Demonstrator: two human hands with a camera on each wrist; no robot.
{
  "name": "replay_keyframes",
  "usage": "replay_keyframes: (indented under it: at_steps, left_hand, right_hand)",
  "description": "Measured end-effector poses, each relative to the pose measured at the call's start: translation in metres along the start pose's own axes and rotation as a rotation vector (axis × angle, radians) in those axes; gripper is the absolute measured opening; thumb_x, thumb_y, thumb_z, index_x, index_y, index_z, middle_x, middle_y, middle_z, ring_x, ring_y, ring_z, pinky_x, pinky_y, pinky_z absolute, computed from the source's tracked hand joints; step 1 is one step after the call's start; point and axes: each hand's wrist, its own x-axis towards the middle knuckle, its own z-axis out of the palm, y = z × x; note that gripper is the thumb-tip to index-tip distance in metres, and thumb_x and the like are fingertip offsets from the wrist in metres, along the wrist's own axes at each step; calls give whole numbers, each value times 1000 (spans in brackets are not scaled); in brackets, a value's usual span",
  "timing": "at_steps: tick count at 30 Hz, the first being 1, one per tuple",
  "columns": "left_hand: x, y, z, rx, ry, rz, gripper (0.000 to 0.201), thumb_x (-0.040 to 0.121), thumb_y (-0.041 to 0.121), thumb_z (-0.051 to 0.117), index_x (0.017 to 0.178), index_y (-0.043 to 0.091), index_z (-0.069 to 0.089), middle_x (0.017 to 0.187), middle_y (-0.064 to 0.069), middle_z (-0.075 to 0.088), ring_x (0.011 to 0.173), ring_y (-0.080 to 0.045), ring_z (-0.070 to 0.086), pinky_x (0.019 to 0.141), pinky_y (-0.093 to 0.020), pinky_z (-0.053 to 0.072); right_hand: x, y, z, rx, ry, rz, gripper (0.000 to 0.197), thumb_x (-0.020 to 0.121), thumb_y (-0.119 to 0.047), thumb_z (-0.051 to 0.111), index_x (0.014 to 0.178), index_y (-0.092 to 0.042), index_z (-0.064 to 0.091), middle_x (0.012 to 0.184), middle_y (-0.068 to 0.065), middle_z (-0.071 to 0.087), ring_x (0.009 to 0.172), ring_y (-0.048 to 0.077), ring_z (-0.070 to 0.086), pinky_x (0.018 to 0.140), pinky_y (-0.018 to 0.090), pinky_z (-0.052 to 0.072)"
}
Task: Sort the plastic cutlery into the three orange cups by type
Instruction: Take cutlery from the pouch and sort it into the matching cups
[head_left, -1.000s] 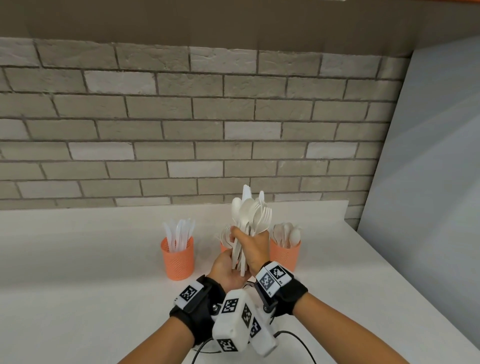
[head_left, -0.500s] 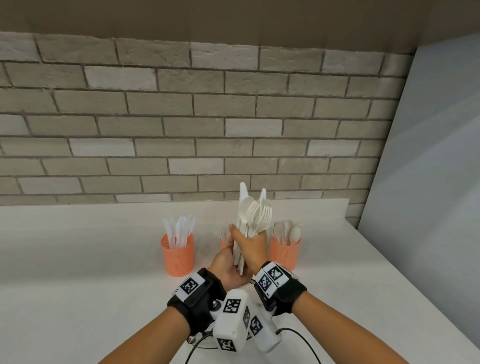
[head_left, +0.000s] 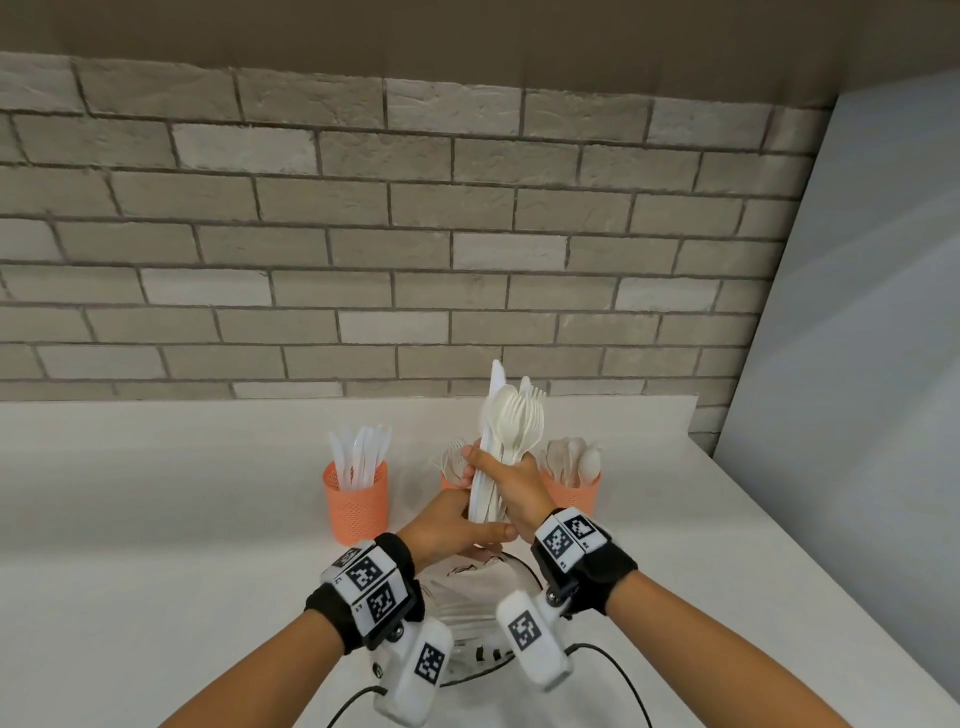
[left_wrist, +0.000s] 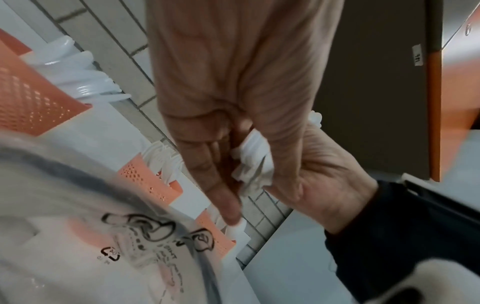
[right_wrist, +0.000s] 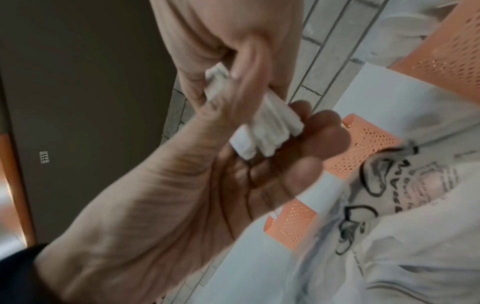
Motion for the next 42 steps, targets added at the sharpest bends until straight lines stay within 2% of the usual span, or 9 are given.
replay_keyframes:
  at_steps: [5, 8, 12, 15, 19, 25, 31, 38, 42]
  left_hand:
    - [-1, -5, -1, 3, -64, 11, 9, 93, 14, 55, 94, 5, 55, 72, -6, 59, 49, -5, 64, 51, -16, 53]
    - [0, -14, 5, 138, -49, 55, 18, 98, 22, 45, 93, 7, 54, 70, -3, 56, 46, -2, 56, 45, -15, 44]
    - [1, -19, 2, 377, -94, 1, 24, 99, 30, 40, 97, 10, 54, 75, 3, 56, 58, -5, 55, 46, -11, 38]
    - [2, -14, -10, 532, -206, -47, 31, 92, 36, 53, 111, 13, 56, 90, 3, 60, 72, -7, 56, 61, -12, 44]
    - [6, -1, -33, 520, 62, 40, 21, 92, 20, 54, 97, 4, 66, 85, -1, 61, 69, -9, 55, 56, -6, 41]
    - [21, 21, -50, 98, 460, 232, 12, 93, 18, 55, 84, 21, 62, 78, 2, 64, 52, 1, 59, 54, -13, 47]
    - [33, 30, -43, -71, 543, 263, 10, 90, 19, 58, 91, 11, 65, 78, 0, 65, 49, 1, 57, 50, -12, 46]
    - [47, 33, -44, -105, 625, 173, 15, 91, 13, 56, 76, 13, 57, 70, -3, 61, 41, 0, 57, 47, -17, 47]
    - [51, 31, -46, -183, 737, 123, 12, 95, 17, 48, 93, 5, 51, 70, -5, 61, 49, -10, 59, 47, -20, 50]
  right_hand:
    - [-3, 9, -4, 38, -76, 22, 15, 83, 2, 62, 95, -7, 61, 72, 5, 62, 58, 7, 65, 57, 17, 53]
    - [-7, 17, -6, 21, -104, 58, 6, 84, -2, 62, 85, -8, 61, 64, 5, 63, 62, 12, 66, 60, 22, 55]
    - [-4, 28, -7, -54, -60, 46, 14, 86, -10, 64, 76, -10, 54, 48, -1, 50, 51, 13, 60, 52, 23, 52]
    - [3, 30, -10, -40, -33, 10, 14, 87, -3, 61, 77, -9, 53, 43, -2, 48, 43, 13, 53, 49, 24, 50]
    - [11, 29, -23, -202, -14, -17, 14, 84, 0, 62, 76, -11, 59, 52, 2, 51, 38, 6, 50, 44, 20, 45]
    - [14, 28, -31, -230, -110, -11, 12, 81, -2, 68, 76, -10, 59, 54, 3, 51, 40, 7, 48, 42, 18, 43]
    - [21, 34, -30, -276, -163, 45, 10, 80, -7, 71, 79, -11, 61, 57, 3, 54, 43, 9, 50, 44, 19, 45]
    - [17, 32, -32, -222, -237, 110, 9, 84, -17, 68, 81, -12, 62, 53, -3, 56, 41, 7, 50, 45, 19, 45]
    - [18, 29, -34, -158, -188, 163, 13, 87, -25, 63, 82, -13, 63, 56, -3, 59, 42, 7, 51, 40, 18, 42]
